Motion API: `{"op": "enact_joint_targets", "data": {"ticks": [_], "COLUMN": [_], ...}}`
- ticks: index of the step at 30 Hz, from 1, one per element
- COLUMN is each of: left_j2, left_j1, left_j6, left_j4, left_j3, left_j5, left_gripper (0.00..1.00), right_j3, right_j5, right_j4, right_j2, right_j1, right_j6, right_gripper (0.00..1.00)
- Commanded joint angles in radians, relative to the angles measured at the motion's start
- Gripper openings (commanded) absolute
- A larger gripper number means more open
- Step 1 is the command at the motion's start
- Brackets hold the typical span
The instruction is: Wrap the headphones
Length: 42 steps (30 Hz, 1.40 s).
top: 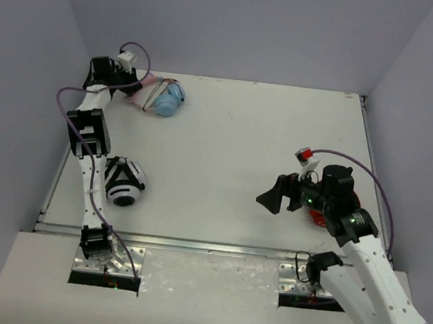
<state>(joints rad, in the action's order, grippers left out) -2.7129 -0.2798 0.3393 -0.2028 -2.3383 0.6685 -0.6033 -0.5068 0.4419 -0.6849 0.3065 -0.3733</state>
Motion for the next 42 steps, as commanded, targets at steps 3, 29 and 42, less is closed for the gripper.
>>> {"op": "enact_joint_targets", "data": {"ticks": [3, 29, 42], "left_j2": [0.002, 0.536, 1.676], "left_j1": [-0.041, 0.014, 0.119], "left_j6": [0.144, -0.324, -0.817], "left_j4": [0.062, 0.517, -0.003], "left_j3": [-0.026, 0.425, 1.176], "left_j5": [0.074, -0.151, -0.798], "left_gripper": [0.16, 1.00, 1.00], "right_j3": [0.008, -0.012, -0.196], "right_j5": [0.002, 0.131, 0.912], "right_j4": [-0.040, -0.054, 0.171], "right_j2": [-0.034, -0.079, 0.047], "right_j1": [0.014, 0.017, 0.017], "right_j6": [0.017, 0.051, 0.028], "right_gripper": [0.99, 0.99, 0.99]}}
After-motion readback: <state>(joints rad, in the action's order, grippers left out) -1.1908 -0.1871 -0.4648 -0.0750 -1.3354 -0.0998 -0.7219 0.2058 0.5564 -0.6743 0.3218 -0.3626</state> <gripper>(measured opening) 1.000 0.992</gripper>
